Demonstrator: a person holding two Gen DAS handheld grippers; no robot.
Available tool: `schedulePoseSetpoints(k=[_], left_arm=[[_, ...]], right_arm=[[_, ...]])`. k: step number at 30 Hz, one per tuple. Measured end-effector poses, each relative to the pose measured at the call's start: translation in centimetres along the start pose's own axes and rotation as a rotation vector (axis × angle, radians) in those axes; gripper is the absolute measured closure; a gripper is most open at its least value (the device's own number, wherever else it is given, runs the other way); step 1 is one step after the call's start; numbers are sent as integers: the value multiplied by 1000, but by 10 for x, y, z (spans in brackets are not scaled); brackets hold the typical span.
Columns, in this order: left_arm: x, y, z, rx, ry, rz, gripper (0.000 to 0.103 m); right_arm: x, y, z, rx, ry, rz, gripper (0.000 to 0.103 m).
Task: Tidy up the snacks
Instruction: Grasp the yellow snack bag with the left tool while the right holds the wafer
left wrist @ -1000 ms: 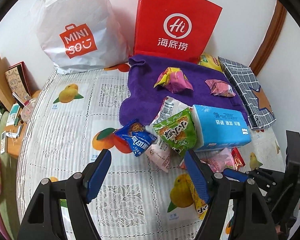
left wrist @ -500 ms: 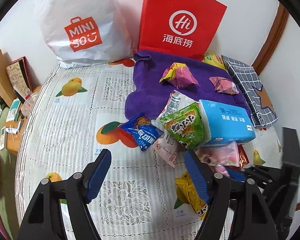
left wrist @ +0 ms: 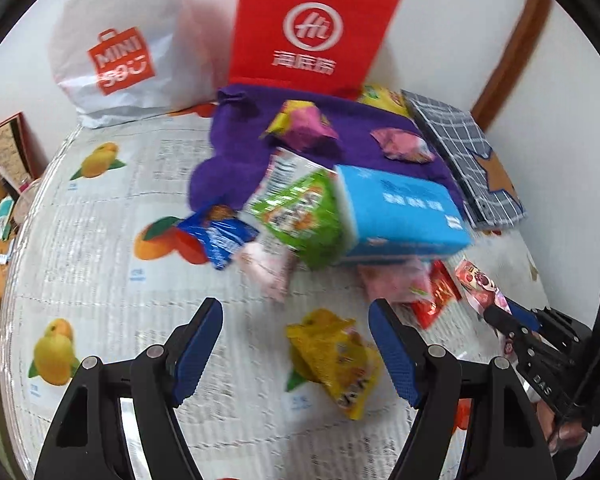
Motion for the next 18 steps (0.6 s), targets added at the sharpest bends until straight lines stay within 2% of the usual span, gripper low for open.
schedulePoseSetpoints(k=[5,12,14,16,18], left_arm=[[-7,14,15,-4,6,-41,29],[-15,25,24,-11,-14,-78,29],[-17,26,26,-17,-18,-86,29],[-20,29,28,-29,-30,-96,29],[-24,32,28,-29,-40,-106,29]], right_arm=[[1,24,23,-67,19,-18,83],[-5,40,29,-65,31,-45,78],[-6,40,32,-71,30,-38,66],[-9,38,32,-77,24,-35,59],[-15,37,31,-71,16,-34,59]])
Point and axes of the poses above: each gripper's, at about its wrist camera, not at the fingertips, and x roughly against the way its jaws point, z to its right, y to its underside, the point moved 5 cm from there along -x, roughly the way its jaws point, and after that the axes turned 13 degrees about z, right-handed, at the moved point
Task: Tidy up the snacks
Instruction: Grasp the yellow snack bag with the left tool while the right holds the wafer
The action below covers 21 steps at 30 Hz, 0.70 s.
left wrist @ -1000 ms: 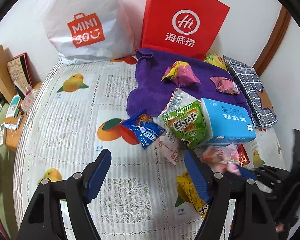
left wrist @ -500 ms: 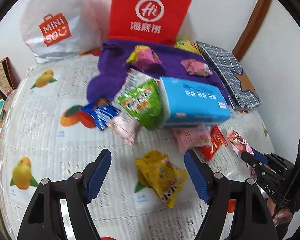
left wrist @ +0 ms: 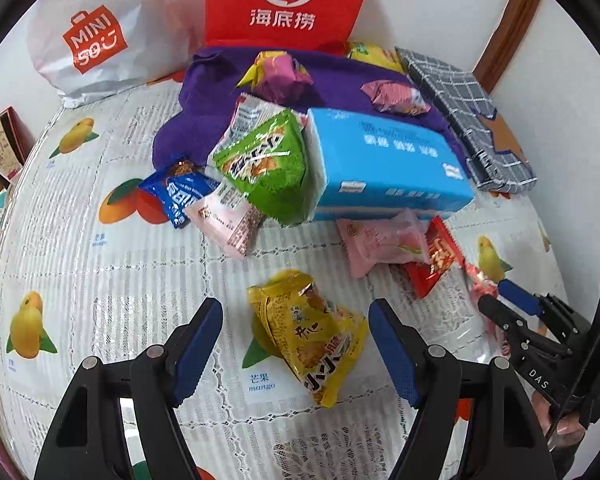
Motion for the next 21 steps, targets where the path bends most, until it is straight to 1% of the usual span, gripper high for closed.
schedulePoseSetpoints(k=[4,7,9,10,11,12,13,14,16,21], left_arm=[[-11,7,0,7,-10,-28,29],[-18,11,0,14,-14,-47,30],[-22,13,1,8,-14,-56,31],[-25,14,3,1,-13,-62,31],[-27,16,5,-6,-15,-68,31],[-29,17,6,-15,-21,-75,33],[-32,17,7,-22,-20,-80,42],[-33,17,9,-22,-12,-81,45],[-33,16,10,-25,-7,-77,49],[-26,13,11,-56,-13,-65,50]], right_arm=[[-13,6,1,-1,4,-26,59],[-15,7,2,7,20,-7,59],[-15,6,4,7,16,-7,66],[-15,6,4,6,13,-9,76],[-16,5,6,5,9,-12,80],[-16,5,6,1,5,-13,80],[-16,4,7,-5,1,-12,80],[-17,3,8,-12,-3,-14,80],[-16,2,7,-12,-9,-12,81],[-6,-7,10,-28,-13,8,81]])
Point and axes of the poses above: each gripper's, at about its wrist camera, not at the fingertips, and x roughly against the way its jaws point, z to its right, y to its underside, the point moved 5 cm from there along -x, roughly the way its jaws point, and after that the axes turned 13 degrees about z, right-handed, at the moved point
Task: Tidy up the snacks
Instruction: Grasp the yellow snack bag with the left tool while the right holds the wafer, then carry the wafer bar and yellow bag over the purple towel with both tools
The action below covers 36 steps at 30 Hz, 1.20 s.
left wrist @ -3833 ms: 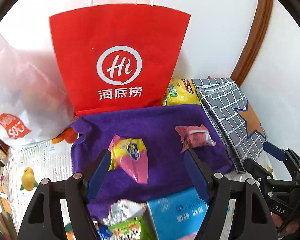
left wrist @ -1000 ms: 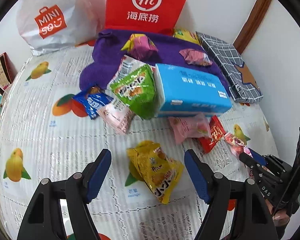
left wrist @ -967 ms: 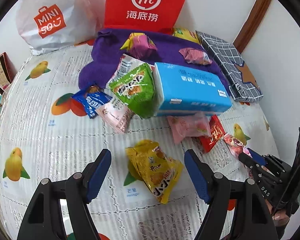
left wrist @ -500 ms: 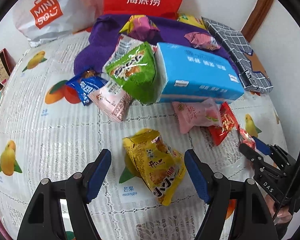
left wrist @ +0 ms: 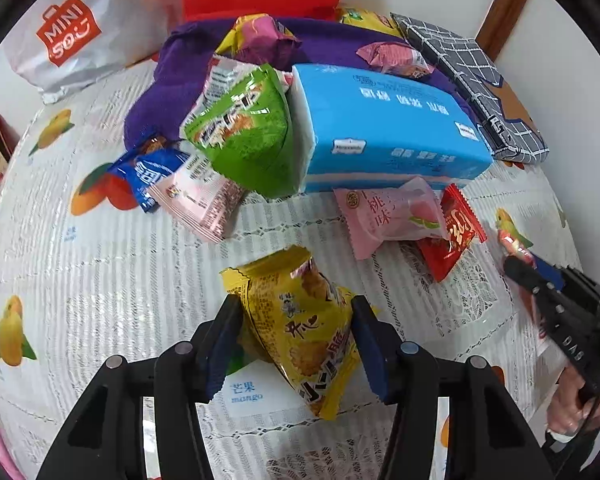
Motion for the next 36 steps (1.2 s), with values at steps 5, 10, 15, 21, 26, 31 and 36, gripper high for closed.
schedulePoseSetpoints(k=[5,10,15,21,26,31,36], left_arm=[[15,-11,0,0,29,30,50],[27,-24,1,-1,53,53,50],[38,-43,5,-16,70,91,50],[47,-69,4,-22,84,131,50],[51,-91,4,-29,93,157,50],[50,-115,2,-37,95,174,50],[48,-139,2,-47,93,199,50]], right_arm=[[12,-17,3,-23,10,28,81],[19,-35,2,-50,18,45,81],[24,-53,-6,-37,24,70,81],[25,-83,-21,-15,16,98,81],[22,-110,-25,-16,18,120,81],[16,-134,-27,-4,25,140,81],[5,-156,-28,-6,27,155,81]])
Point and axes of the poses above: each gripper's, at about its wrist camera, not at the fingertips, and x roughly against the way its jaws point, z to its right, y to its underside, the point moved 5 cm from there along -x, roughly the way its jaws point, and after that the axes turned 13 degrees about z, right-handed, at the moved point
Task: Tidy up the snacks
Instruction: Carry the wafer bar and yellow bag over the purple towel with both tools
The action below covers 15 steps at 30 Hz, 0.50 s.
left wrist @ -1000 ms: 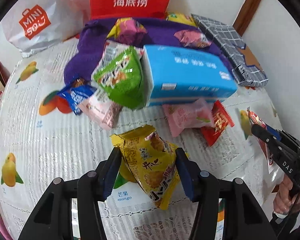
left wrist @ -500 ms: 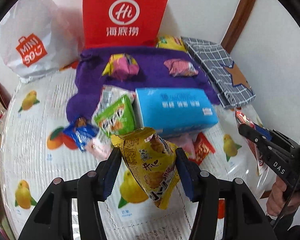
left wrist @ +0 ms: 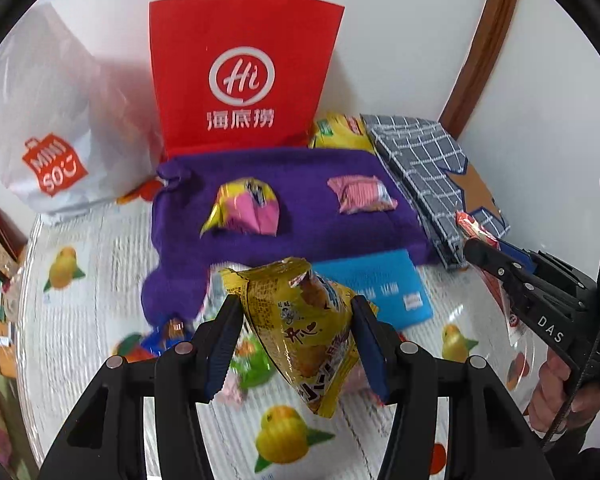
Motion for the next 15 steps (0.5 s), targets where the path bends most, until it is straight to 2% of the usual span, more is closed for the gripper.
schedulePoseSetpoints(k=[15], left_arm=[[-44,-52,-24,9,-18,25,50]], right_arm=[[-58,-44,4,-11,-2,13,81]])
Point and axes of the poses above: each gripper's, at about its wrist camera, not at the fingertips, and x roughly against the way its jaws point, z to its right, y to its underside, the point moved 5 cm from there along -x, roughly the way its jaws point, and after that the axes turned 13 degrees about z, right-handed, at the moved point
